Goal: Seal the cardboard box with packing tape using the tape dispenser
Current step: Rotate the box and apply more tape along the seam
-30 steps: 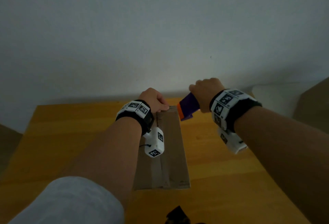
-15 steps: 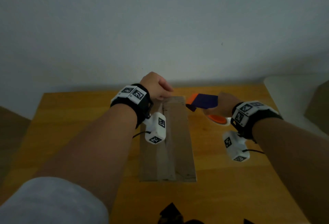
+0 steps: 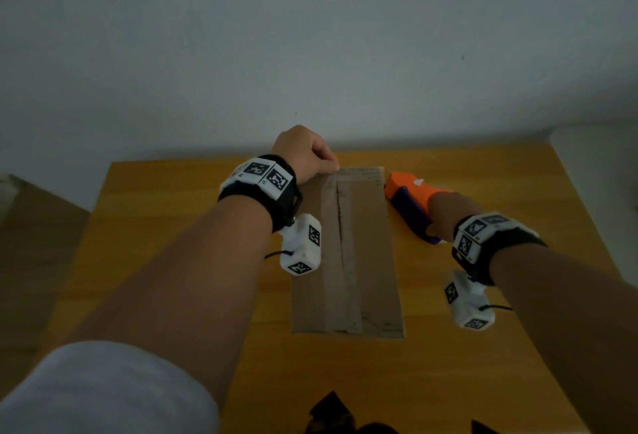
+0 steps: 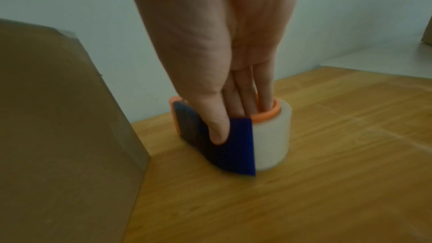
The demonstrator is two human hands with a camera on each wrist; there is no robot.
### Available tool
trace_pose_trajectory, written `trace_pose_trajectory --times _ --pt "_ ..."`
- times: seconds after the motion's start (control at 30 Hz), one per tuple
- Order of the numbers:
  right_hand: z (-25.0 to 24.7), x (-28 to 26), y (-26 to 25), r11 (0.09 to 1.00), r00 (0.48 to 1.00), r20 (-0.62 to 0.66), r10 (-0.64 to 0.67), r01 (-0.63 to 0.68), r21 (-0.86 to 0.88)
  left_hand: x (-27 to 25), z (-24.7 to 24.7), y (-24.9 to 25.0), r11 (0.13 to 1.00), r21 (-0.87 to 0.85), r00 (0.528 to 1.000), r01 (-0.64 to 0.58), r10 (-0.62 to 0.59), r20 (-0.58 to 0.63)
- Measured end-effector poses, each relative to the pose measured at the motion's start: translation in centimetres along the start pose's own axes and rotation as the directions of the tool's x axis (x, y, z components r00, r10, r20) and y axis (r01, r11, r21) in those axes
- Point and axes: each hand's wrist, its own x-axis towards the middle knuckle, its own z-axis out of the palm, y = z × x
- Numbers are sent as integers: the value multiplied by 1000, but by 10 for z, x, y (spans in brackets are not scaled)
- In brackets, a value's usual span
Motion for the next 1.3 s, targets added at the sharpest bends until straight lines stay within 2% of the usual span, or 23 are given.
trace_pose_trajectory --times 0.07,0.13,0.2,0.27,0.3,0.4,0.53,0.7,0.8,0.9,1.07,1.13,1.2,1.3 --pt "-2 -1 -1 1000 999 -50 16 -17 -25 -1 -2 1 1000 26 1000 -12 12 17" --pt "-14 0 0 1000 975 -220 0 6 25 0 -7 3 999 44 998 -18 15 67" --pt "-34 -4 -8 966 901 -422 -105 194 172 1 -11 5 993 117 992 -21 6 126" --pt "-56 -12 -25 858 831 -525 -183 396 328 1 -11 5 986 167 991 -20 -2 131" --pt "-63 -16 -35 825 817 -526 -236 454 336 1 -11 4 986 164 993 -16 -4 121" --pt "-60 -15 -57 854 859 -414 -302 437 283 -4 -7 1 989 144 997 -27 16 75" --pt "-62 -12 -62 876 872 -435 -224 376 301 -10 -7 -5 992 118 999 -36 34 21" --pt "-66 -15 -67 899 880 -443 -170 323 297 -18 -20 -29 998 40 998 50 -48 -37" --pt "-64 -16 -66 891 893 -440 -95 274 363 -22 -19 -33 998 9 995 64 -63 -81" --pt "-64 -19 -61 835 909 -415 -18 242 495 -22 -18 -32 997 0 992 83 -83 -100" --pt "-63 -23 -65 831 905 -424 36 208 516 -22 -21 -30 995 30 993 94 -92 -72" --pt "-64 -23 -62 809 929 -367 49 178 560 -20 -22 -24 993 93 997 71 -67 -48" --pt "-64 -22 -55 761 965 -257 44 134 635 -17 -23 -14 981 189 999 37 -43 25" --pt "-64 -25 -41 671 983 -179 39 107 734 -12 -14 6 918 394 991 -54 0 135"
